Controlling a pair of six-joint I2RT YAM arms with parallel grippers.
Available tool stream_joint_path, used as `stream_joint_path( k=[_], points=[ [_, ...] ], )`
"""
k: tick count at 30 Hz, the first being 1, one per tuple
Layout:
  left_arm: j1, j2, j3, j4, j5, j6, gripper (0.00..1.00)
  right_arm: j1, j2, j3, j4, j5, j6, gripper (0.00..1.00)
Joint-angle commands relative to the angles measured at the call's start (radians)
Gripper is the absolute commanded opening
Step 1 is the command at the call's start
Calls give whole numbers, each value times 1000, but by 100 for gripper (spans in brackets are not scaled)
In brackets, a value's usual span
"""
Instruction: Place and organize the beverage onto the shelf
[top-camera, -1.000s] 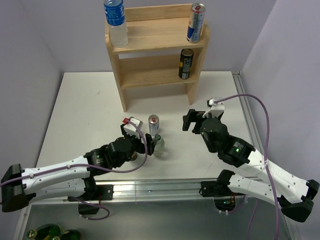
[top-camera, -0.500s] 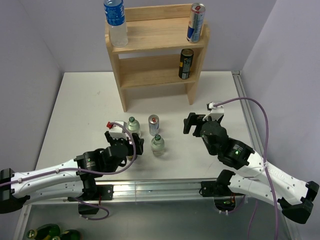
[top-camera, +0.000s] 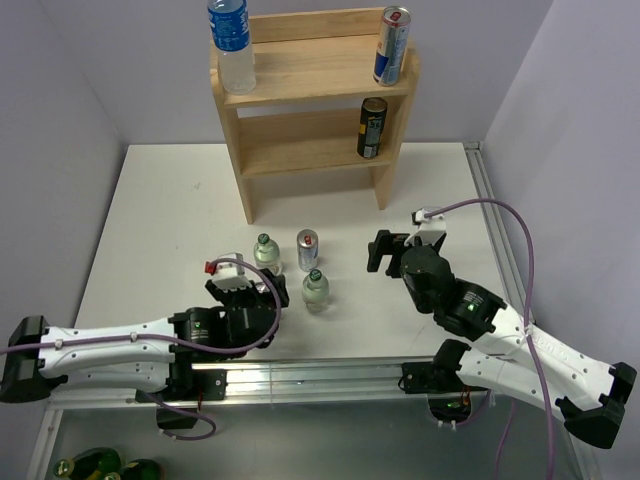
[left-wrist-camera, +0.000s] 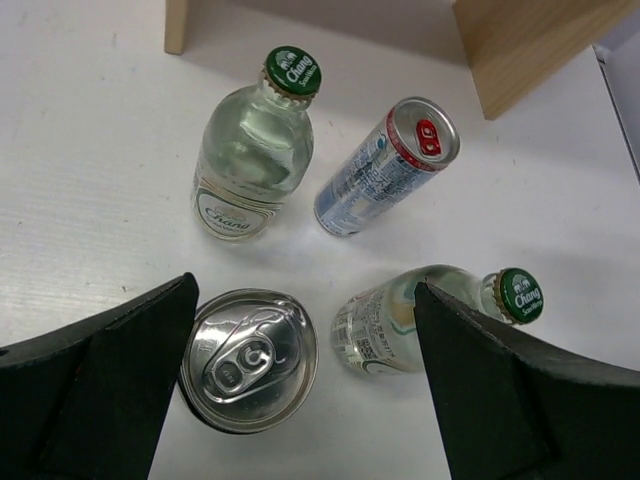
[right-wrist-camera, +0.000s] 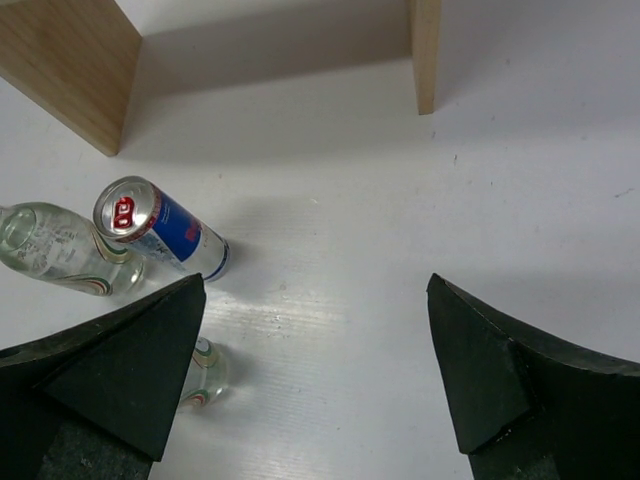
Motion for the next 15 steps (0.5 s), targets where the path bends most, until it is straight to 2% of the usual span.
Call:
stream_joint_path(
  k=[1, 5, 9, 15],
  points=[
    [-87, 88, 15, -222, 1, -219, 98, 3, -6, -6, 30, 24, 12, 99],
    [-119, 179, 66, -352, -22, -336, 98, 3, 2, -9, 36, 18, 12, 99],
    [-144, 257, 63, -400, -12, -442, 98, 3, 4, -18, 39, 17, 13, 99],
    [-161, 274, 8, -334, -4, -456, 99, 3, 10, -27, 42, 11, 15, 99]
  ],
)
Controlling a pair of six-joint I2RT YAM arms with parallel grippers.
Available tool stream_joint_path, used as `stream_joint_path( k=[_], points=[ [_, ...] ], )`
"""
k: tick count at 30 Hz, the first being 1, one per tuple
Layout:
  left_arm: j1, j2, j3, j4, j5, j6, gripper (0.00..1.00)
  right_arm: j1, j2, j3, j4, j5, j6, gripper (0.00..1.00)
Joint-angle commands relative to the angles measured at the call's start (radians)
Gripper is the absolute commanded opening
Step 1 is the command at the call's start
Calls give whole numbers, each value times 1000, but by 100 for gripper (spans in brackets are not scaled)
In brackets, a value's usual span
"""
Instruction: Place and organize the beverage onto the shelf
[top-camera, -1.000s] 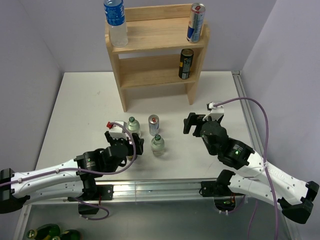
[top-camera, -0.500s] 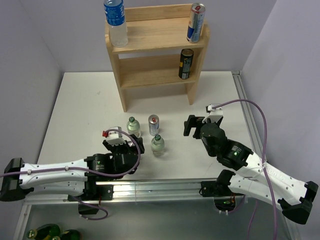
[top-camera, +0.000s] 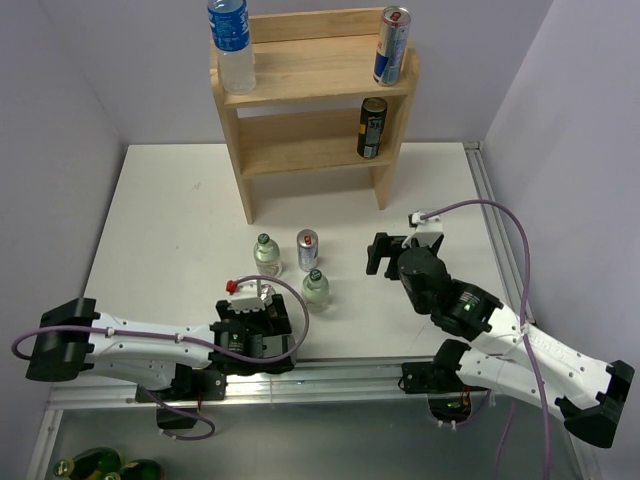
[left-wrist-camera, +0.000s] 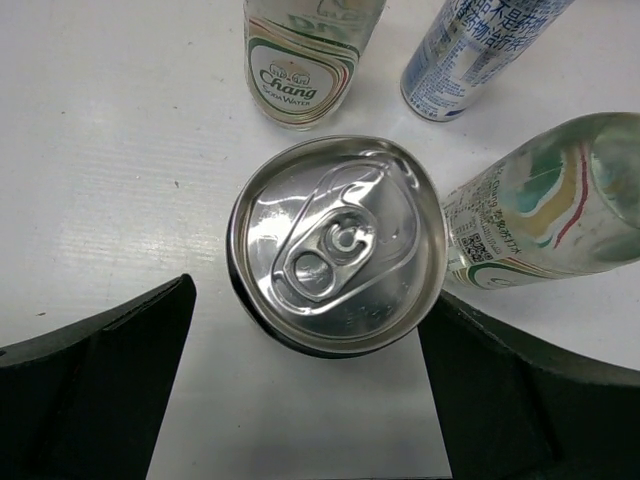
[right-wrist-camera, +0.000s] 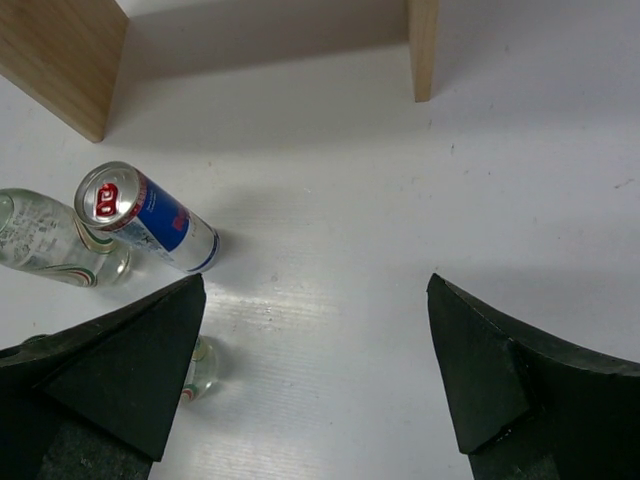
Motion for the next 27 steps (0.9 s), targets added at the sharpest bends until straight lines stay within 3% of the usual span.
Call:
stream_joint_path(
  k=[1, 15, 23, 27],
  points=[
    [-7, 1, -32, 33, -6, -57, 99, 3, 2, -6, 41, 13, 16, 99],
    [-4, 150, -128, 399, -126, 133, 99, 5, 1, -21, 39, 16, 26, 99],
    [78, 182, -214, 700, -64, 345, 98, 5, -1, -27, 36, 21, 27, 99],
    [117, 249, -213, 795, -44, 405, 91, 3, -4, -35, 41, 21, 26, 99]
  ],
)
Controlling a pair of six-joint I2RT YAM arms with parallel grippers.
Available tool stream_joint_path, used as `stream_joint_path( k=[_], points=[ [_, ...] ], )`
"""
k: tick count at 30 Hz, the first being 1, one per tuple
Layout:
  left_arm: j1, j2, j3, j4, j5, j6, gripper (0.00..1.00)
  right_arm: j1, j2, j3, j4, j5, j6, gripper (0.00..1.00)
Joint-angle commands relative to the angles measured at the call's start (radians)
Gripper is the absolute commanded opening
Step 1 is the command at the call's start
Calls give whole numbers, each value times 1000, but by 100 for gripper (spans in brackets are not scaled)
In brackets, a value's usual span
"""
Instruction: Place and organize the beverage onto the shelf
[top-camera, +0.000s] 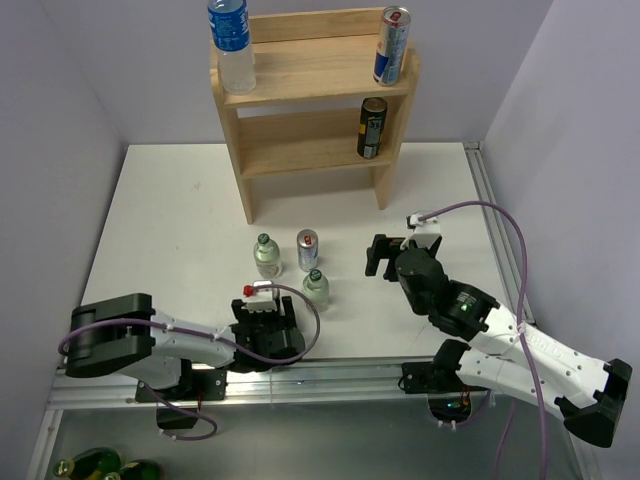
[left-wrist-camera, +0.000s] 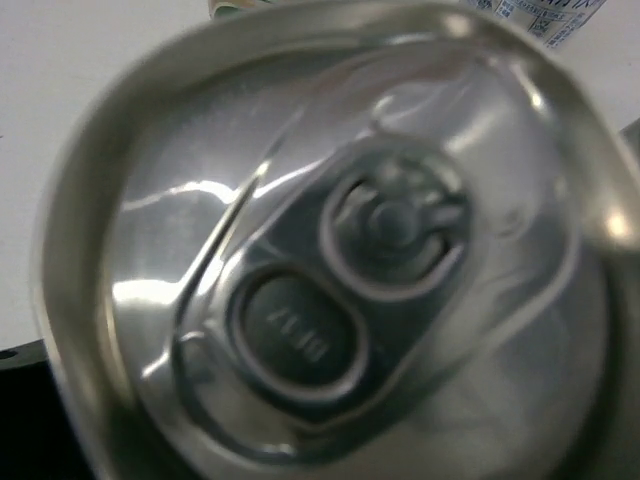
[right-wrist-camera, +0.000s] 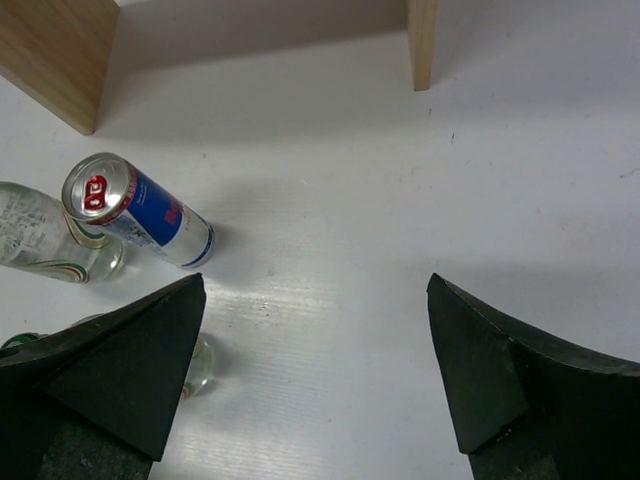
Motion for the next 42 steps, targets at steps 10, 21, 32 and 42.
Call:
stream_joint_path(
  k=[10, 21, 32, 42],
  points=[
    [80, 151, 60, 156, 38, 101, 24, 2, -29, -37, 38, 25, 9, 98],
    [80, 18, 150, -7, 119, 146, 0, 3, -41, -45, 75, 10, -9, 98],
    [91, -240, 321, -38, 162, 496, 0, 3, -53, -22, 67, 14, -17, 98],
    [221, -229, 517, 106, 351, 840, 0, 3, -93, -25, 53, 17, -11, 98]
  ],
)
